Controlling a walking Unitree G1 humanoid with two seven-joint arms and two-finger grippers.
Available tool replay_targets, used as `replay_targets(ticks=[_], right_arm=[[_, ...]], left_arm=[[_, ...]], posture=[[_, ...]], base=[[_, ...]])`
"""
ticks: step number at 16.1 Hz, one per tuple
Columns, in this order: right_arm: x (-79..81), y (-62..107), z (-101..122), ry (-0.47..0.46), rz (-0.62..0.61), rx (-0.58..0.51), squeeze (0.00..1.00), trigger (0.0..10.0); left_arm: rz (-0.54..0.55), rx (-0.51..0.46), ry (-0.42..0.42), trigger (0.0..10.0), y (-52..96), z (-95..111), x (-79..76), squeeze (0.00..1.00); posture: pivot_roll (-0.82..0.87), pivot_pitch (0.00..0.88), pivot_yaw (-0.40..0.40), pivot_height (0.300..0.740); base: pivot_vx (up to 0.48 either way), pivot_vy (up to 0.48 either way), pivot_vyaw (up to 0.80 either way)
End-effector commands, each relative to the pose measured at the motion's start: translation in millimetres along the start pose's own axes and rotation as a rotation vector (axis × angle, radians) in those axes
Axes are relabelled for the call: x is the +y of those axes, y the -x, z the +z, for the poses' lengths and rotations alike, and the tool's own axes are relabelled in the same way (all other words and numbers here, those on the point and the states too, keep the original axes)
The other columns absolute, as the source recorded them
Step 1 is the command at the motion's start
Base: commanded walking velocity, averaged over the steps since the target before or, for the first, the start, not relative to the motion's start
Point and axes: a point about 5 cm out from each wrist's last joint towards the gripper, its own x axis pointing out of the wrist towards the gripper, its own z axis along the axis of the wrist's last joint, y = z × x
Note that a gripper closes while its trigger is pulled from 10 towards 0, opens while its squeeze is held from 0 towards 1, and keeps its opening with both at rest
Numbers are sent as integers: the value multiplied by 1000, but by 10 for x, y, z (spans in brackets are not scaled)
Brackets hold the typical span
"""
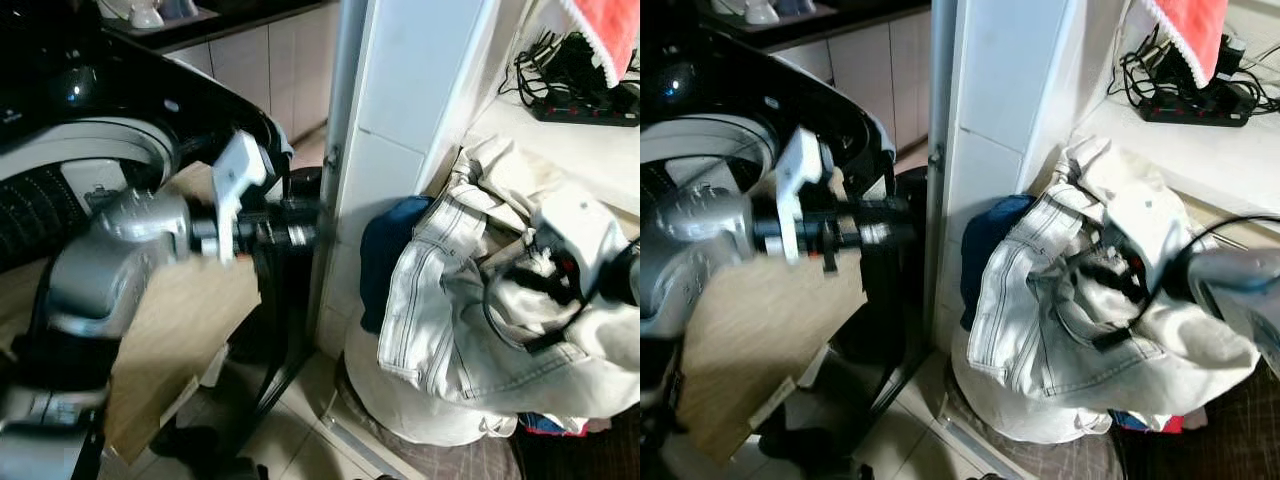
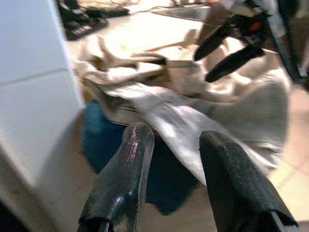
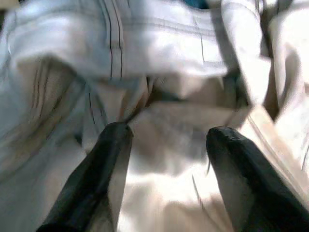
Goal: Clothes washing
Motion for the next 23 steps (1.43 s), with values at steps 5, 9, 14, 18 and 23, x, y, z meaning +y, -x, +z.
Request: replay_targets(ticks=[5, 9, 14, 18, 23], right_arm=[[-43, -112, -289, 27, -29, 137, 0, 10000], [-36, -385, -471, -48, -47, 99, 0, 8353], [-56, -451, -532, -51, -12, 84, 0, 0], [-72, -477, -558, -64, -8, 76, 0, 0], [-165, -476, -512, -80, -31, 41, 0, 0]], left_arm=[[-67, 14, 27, 10000, -56, 50, -229, 0], [-71, 13, 31, 10000, -125, 60, -295, 0], [-60, 7, 42, 10000, -156, 52, -342, 0], [-16, -4, 48, 10000, -186, 54, -316, 0], [60, -24, 46, 10000, -188, 74, -248, 0]], posture=[[-72, 25, -28, 740], [-67, 21, -28, 740], [-69, 13, -29, 740], [-68, 10, -33, 740], [-68, 14, -38, 740]], base=[[0, 0, 0], [0, 0, 0], [0, 0, 0], [0, 0, 0], [0, 0, 0]])
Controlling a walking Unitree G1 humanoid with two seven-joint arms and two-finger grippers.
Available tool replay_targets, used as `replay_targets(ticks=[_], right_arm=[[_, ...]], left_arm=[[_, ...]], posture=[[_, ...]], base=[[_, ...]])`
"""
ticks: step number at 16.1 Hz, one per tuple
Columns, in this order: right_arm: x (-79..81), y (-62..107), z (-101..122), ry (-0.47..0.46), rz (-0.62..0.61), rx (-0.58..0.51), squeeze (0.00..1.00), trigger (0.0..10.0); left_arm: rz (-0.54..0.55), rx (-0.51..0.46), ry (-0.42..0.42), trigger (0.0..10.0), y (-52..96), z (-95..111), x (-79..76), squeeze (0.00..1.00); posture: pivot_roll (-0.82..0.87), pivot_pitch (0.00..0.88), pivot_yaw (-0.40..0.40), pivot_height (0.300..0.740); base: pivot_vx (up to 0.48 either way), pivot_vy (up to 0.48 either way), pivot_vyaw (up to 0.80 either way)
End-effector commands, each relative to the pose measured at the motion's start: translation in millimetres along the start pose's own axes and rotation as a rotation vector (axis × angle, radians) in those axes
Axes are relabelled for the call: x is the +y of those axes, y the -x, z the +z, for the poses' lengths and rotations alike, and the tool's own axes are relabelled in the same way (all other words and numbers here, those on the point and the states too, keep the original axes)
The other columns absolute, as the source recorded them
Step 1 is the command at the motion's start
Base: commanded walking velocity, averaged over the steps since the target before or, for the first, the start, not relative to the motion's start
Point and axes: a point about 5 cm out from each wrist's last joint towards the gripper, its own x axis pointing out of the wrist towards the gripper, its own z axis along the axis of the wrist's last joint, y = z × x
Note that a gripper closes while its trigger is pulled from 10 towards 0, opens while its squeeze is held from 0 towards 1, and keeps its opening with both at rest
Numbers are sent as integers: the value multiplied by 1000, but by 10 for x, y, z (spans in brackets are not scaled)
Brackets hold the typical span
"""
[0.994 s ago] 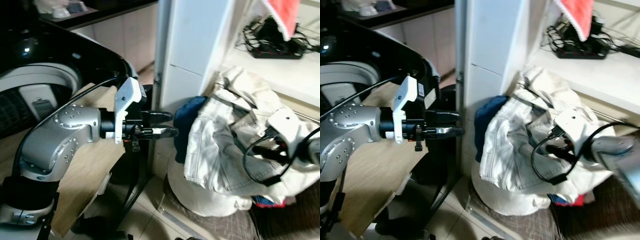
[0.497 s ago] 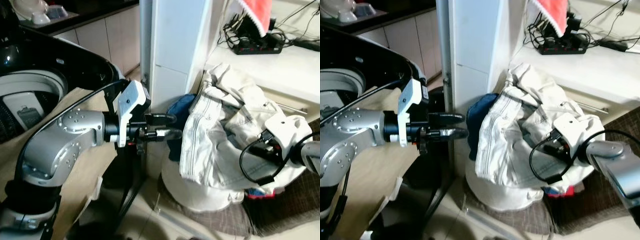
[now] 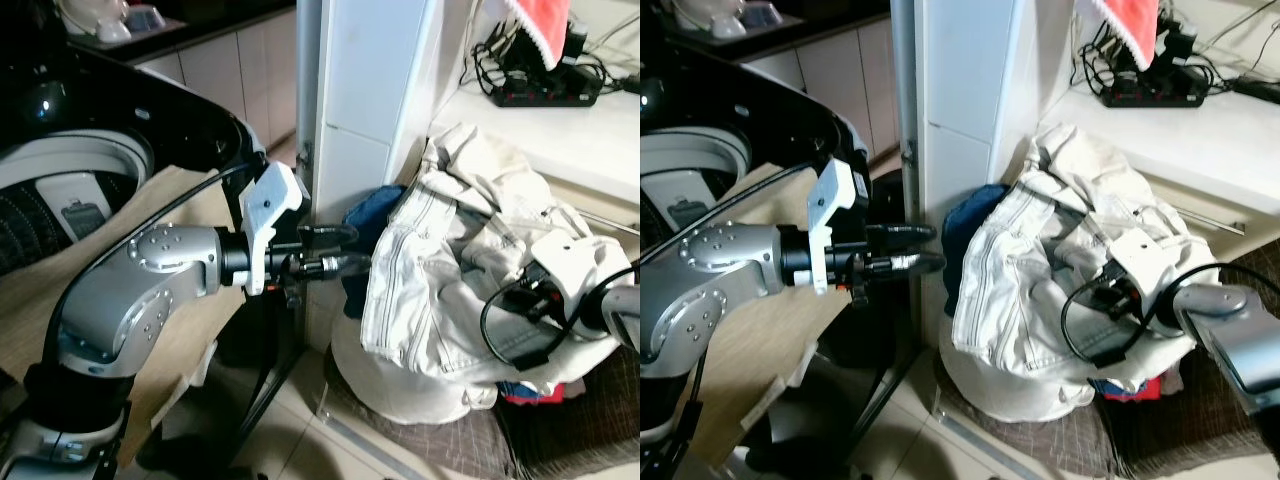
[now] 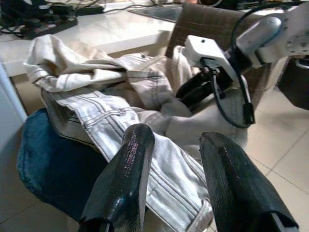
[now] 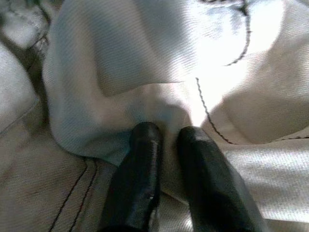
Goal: Clothes washing
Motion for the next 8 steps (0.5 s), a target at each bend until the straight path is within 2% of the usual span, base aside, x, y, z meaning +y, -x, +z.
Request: replay_targets(ticks=[1, 4, 6, 8], right_arm=[[-95, 45, 93, -18, -26, -57, 0, 0], [-150, 98, 217, -102, -24, -155, 0, 0], [-213, 199, 444, -232, 9, -335, 0, 0], [-234, 351, 709, -329, 81, -529, 0, 0]], left_arm=[[46, -23, -20, 10000, 13, 68, 55, 0], [104, -51, -26, 10000, 12, 99, 106, 0], [190, -71, -7, 10000, 14, 112, 179, 0], [253, -126, -33, 10000, -2, 179, 226, 0]], posture=[[-67, 14, -42, 740], [-66, 13, -47, 740], [-67, 15, -49, 740], [-70, 14, -50, 740]], base=[[0, 0, 0], [0, 0, 0], [0, 0, 0], [0, 0, 0]])
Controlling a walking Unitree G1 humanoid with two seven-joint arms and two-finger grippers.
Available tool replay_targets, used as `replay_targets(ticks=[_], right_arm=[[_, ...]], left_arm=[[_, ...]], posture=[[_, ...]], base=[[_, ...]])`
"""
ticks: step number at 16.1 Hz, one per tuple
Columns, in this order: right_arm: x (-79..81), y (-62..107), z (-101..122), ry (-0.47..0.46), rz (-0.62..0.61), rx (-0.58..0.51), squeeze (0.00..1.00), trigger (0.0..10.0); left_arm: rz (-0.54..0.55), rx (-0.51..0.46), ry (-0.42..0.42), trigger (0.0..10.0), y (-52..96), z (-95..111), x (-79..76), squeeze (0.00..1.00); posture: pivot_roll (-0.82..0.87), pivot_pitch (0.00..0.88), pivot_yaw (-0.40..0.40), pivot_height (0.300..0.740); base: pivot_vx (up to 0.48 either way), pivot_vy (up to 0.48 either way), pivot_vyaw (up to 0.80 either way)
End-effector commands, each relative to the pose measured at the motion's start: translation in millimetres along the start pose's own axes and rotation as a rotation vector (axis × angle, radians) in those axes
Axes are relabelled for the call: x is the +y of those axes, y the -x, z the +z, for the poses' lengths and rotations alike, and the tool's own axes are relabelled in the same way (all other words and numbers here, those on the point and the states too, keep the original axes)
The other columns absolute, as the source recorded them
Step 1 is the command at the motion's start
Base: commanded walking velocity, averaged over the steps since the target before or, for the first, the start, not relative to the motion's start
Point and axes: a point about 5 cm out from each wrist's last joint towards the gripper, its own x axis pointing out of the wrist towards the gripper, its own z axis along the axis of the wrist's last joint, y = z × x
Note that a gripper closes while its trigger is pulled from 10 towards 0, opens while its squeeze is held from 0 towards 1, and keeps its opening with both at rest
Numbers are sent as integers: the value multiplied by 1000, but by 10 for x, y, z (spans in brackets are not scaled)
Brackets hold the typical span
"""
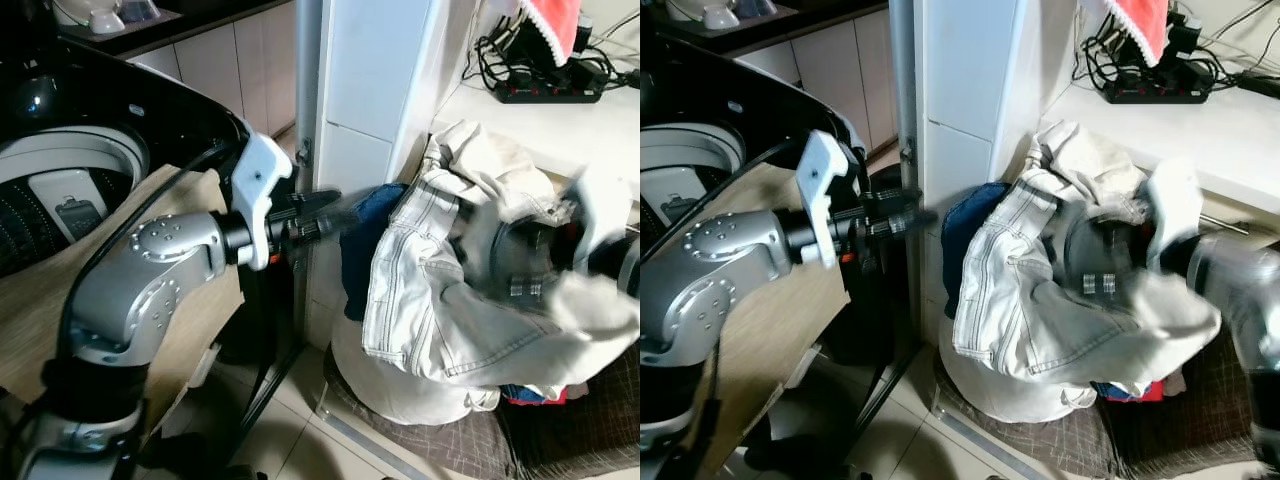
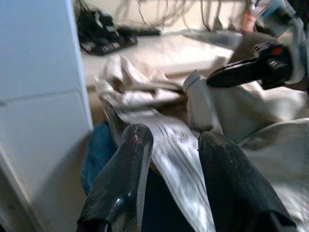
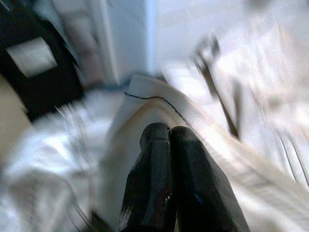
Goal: Clothes washing
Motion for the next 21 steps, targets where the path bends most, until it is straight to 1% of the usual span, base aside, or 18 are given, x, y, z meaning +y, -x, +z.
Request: replay_targets(ticks=[1, 2, 4, 5, 6, 8, 9, 10, 11, 12, 13, 15, 16, 17, 18, 19, 20, 21], right_arm=[[43, 58, 212, -33, 43, -110, 0, 0], [122, 82, 418, -76, 112, -228, 0, 0], [201, 107, 597, -112, 187, -324, 0, 0], [258, 123, 648, -52, 202, -312, 0, 0], [287, 141, 668, -23, 211, -305, 0, 0], [299, 194, 776, -53, 228, -369, 0, 0], [324, 234, 897, -93, 266, -444, 0, 0], [350, 254, 1008, -125, 294, -501, 0, 0], [368, 241, 1052, -132, 303, -516, 0, 0], [386, 213, 1074, -140, 309, -524, 0, 0], [405, 183, 1089, -161, 321, -537, 0, 0], [460, 76, 1080, -177, 314, -522, 0, 0], [487, 47, 1035, -144, 306, -480, 0, 0], [498, 21, 959, -63, 272, -407, 0, 0], [460, 14, 852, 38, 202, -323, 0, 157], [446, 24, 783, 100, 179, -265, 0, 10000], [444, 112, 619, 227, 179, -131, 1000, 10000], [450, 189, 586, 277, 197, -103, 1000, 10000]], left_arm=[[36, -52, -37, 10000, -20, 110, 31, 0], [52, -110, -47, 10000, -83, 177, 6, 0], [38, -151, -45, 10000, -168, 218, -65, 0], [18, -157, -47, 10000, -228, 214, -129, 0], [24, -155, -53, 10000, -245, 198, -137, 0], [30, -150, -67, 10000, -229, 178, -116, 0], [36, -165, -60, 10000, -247, 197, -121, 0], [36, -216, -16, 10000, -301, 265, -152, 0], [7, -268, 54, 10000, -359, 334, -213, 1000], [-52, -307, 118, 10000, -425, 391, -309, 1000], [-82, -308, 143, 10000, -497, 401, -385, 1000], [-45, -220, 143, 10000, -709, 290, -474, 1000], [-24, -168, 42, 10000, -754, 220, -490, 1000], [-1, -130, -16, 10000, -770, 139, -477, 1000], [25, -95, -36, 10000, -716, 60, -414, 1000], [25, -85, -36, 10000, -667, 28, -384, 388], [-31, -90, -8, 10000, -530, -18, -366, 0], [-69, -94, 3, 10000, -457, -39, -373, 0]], posture=[[-70, 13, -51, 740], [-71, 13, -51, 740], [-74, 13, -51, 740], [-81, 11, -50, 740], [-83, 13, -52, 740], [-81, 15, -54, 740], [-81, 15, -57, 740], [-82, 13, -57, 740], [-84, 13, -57, 740], [-82, 13, -58, 740], [-81, 12, -61, 740], [-81, 12, -66, 740], [-81, 12, -66, 740], [-84, 13, -65, 740], [-89, 14, -63, 740], [-89, 14, -63, 740], [-85, 14, -64, 740], [-84, 14, -64, 740]], base=[[0, 0, 0], [0, 0, 0], [0, 0, 0], [0, 0, 0], [0, 0, 0], [0, 0, 0], [0, 0, 0], [0, 0, 0], [0, 0, 0], [0, 0, 0], [0, 0, 0], [0, 0, 0], [0, 0, 0], [0, 0, 0], [0, 0, 0], [0, 0, 0], [0, 0, 0], [0, 0, 0]])
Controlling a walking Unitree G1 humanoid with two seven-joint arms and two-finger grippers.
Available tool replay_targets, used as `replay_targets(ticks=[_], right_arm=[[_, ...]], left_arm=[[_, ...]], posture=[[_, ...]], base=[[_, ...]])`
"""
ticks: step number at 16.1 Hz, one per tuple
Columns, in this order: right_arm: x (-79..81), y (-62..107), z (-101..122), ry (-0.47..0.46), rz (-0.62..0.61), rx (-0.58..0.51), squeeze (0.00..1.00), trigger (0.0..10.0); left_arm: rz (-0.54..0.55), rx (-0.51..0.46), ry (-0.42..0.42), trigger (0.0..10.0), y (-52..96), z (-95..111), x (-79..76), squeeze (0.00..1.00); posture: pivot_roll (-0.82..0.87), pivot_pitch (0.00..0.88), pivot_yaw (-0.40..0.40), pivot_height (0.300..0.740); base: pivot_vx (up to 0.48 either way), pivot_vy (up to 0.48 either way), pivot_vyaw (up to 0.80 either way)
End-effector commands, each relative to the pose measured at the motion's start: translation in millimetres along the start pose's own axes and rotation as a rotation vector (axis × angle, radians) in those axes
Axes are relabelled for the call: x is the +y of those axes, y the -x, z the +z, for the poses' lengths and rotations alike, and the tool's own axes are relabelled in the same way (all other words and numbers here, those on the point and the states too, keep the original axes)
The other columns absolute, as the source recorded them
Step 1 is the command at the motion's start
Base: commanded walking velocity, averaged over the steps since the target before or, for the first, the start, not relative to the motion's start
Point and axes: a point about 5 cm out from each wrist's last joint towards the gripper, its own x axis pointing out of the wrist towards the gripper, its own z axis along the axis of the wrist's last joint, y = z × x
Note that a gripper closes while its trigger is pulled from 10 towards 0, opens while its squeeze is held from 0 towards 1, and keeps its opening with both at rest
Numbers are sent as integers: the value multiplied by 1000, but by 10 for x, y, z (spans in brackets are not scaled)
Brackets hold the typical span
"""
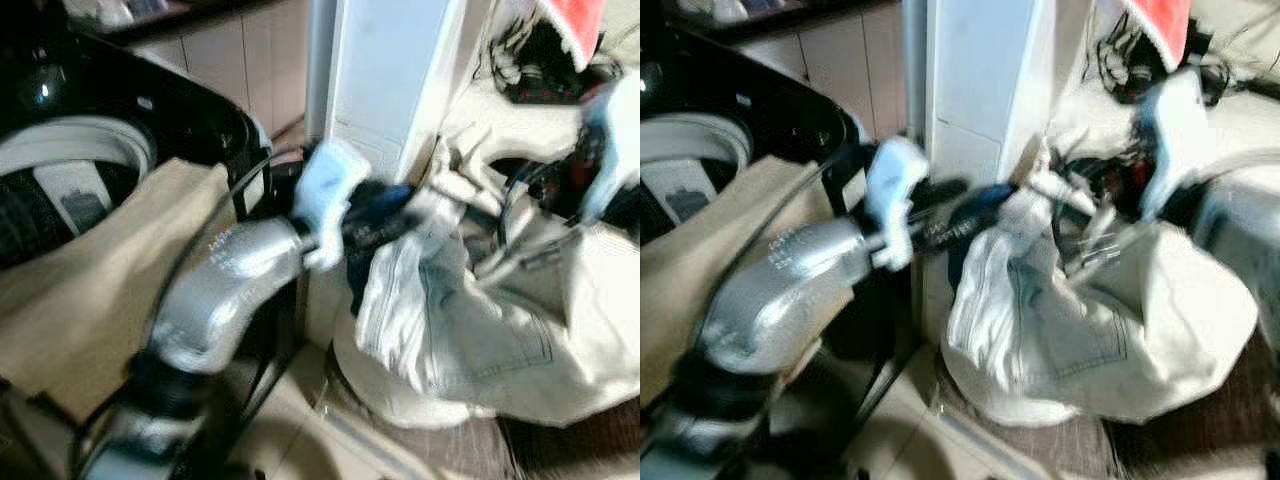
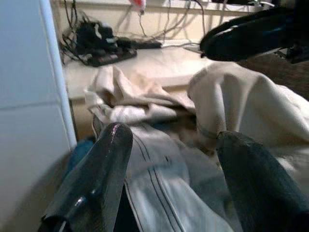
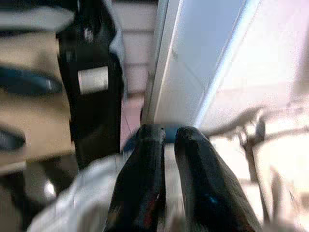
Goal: Clothes washing
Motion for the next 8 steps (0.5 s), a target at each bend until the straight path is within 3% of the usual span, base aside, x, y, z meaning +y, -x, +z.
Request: replay_targets(ticks=[1, 3, 4, 7, 8], right_arm=[[27, 109, 138, 80, 14, -30, 1000, 10000], [-57, 229, 57, 146, -58, 52, 1000, 10000], [-104, 278, -75, 164, -122, 117, 1000, 10000], [-21, 338, -205, 119, -55, 142, 1000, 10000], [213, 373, -197, 185, 118, 166, 1000, 10000]], left_arm=[[-99, -30, -39, 10000, 53, 66, -101, 0], [-147, 3, -98, 10000, 119, -41, -164, 0], [-202, 28, -182, 10000, 106, -159, -279, 0], [-234, 82, -256, 10000, 66, -326, -356, 0], [-192, 126, -285, 10000, 63, -415, -302, 0]], posture=[[-86, 13, -58, 740], [-93, 13, -51, 740], [-97, 13, -49, 740], [-100, 14, -43, 740], [-107, 11, -37, 740]], base=[[0, 0, 0], [0, 0, 0], [0, 0, 0], [0, 0, 0], [0, 0, 0]])
